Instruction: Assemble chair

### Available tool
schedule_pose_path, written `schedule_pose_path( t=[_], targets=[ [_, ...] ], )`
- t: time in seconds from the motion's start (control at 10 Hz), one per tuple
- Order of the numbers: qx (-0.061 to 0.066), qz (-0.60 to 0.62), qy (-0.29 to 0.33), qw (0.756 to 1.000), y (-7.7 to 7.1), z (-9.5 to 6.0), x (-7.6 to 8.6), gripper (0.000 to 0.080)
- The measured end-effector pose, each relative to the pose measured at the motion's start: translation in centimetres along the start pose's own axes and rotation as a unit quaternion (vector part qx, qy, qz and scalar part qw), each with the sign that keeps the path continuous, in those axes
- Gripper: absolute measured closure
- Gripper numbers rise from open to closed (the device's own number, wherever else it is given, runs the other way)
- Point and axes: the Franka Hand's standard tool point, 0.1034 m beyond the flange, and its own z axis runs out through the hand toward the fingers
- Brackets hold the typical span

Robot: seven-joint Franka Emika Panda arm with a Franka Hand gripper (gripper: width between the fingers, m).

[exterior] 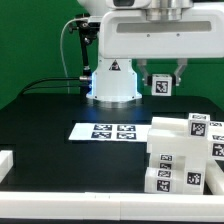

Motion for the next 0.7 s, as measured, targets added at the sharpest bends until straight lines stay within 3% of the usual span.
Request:
schedule_pose_path(
  t=[0.2, 0.7],
  targets=[
    [0.001, 0.053, -0.001, 0.999, -3.0, 1.0, -0.8, 0.0517],
    [0.002, 0.052, 0.010, 0.999, -3.8, 1.5, -0.9, 0.0517]
  ],
)
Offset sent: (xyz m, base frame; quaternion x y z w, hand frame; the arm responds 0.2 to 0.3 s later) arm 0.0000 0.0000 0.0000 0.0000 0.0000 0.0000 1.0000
